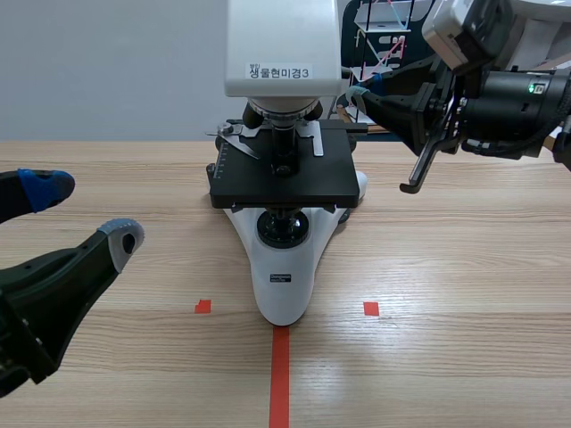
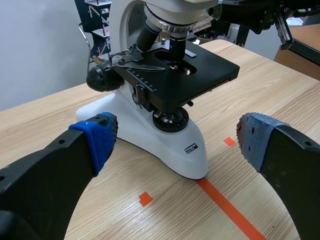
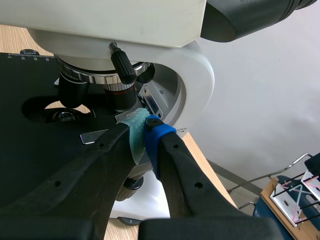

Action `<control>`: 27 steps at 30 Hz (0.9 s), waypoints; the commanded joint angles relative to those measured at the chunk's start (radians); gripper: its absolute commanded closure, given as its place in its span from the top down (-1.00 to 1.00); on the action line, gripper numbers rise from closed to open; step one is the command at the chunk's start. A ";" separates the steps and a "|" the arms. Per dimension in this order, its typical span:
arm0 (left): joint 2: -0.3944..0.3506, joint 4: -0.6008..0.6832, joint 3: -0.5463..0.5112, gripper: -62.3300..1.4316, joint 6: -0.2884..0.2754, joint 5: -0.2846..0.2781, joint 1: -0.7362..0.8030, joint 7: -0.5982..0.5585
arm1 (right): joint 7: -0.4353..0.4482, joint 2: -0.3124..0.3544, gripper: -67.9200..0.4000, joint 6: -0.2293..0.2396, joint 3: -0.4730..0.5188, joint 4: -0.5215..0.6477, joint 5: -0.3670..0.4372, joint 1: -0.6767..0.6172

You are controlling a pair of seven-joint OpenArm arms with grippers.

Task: Point at the revolving nosepiece

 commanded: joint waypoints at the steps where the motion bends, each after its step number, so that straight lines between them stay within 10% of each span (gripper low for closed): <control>1: 0.002 0.009 -0.003 0.63 -0.001 -0.006 0.002 -0.013 | 0.007 0.002 -0.99 0.007 0.006 0.017 0.014 0.019; 27: 0.002 0.009 -0.003 0.63 -0.001 -0.006 0.002 -0.013 | 0.006 0.003 -0.99 0.007 -0.011 0.017 0.014 0.019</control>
